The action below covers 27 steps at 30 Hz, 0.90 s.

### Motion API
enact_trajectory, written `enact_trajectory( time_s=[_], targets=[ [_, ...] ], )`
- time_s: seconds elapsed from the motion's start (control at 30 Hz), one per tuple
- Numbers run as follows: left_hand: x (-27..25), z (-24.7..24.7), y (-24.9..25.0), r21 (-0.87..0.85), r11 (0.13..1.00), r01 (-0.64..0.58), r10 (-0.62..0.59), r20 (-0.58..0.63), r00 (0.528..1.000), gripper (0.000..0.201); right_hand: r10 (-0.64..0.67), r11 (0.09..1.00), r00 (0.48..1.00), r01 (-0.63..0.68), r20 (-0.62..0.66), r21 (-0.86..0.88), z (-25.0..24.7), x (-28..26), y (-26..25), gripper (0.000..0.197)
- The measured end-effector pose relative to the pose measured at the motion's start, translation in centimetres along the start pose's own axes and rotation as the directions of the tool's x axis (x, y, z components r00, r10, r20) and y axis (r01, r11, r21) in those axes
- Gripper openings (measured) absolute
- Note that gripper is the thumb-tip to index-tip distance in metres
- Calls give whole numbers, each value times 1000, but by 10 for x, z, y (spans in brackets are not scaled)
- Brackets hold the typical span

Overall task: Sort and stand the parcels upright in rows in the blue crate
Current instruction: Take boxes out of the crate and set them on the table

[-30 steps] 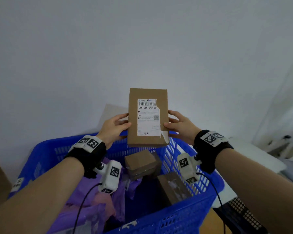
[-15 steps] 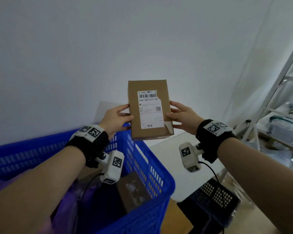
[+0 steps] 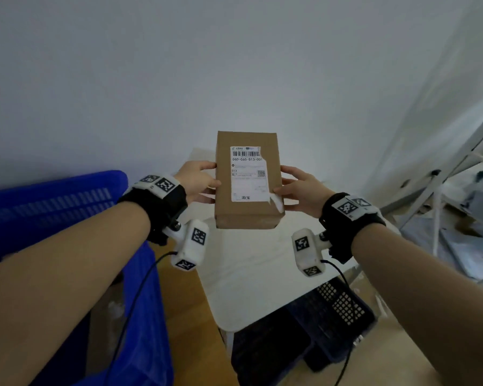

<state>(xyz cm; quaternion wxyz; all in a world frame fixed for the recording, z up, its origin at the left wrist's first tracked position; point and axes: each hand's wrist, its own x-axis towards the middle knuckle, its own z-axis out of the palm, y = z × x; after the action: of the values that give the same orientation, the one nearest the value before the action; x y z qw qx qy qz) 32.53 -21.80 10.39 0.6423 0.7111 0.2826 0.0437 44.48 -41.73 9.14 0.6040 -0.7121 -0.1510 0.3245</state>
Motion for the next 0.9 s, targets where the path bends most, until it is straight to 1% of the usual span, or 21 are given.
enact_trajectory(
  time_s=[0.1, 0.23, 0.37, 0.47, 0.63, 0.77, 0.9],
  targets=[
    [33, 29, -20, 1, 995, 96, -96, -21, 995, 57, 75, 996, 997, -75, 5, 37, -23, 28, 34, 63],
    [73, 62, -61, -4, 978, 208, -207, -83, 975, 49, 184, 980, 983, -183, -6, 73, -43, 63, 86, 62],
    [100, 89, -109, -43, 943, 329, -332, -78, 940, 41, 294, 954, 956, -294, 7, 62, -52, 90, 138, 67],
    [108, 100, -143, -80, 914, 399, -405, -103, 908, 46, 350, 935, 936, -352, 40, 36, -56, 103, 165, 67],
    [110, 113, -173, -124, 886, 447, -460, -111, 881, 48, 394, 918, 917, -396, 66, 12, -60, 116, 195, 70],
    [109, 123, -186, -162, 885, 436, -454, -103, 885, 54, 410, 911, 909, -413, 78, 17, -64, 123, 209, 72],
    [108, 132, -199, -194, 889, 415, -442, -127, 888, 55, 412, 910, 907, -414, 84, 6, -67, 125, 219, 73]
  ],
)
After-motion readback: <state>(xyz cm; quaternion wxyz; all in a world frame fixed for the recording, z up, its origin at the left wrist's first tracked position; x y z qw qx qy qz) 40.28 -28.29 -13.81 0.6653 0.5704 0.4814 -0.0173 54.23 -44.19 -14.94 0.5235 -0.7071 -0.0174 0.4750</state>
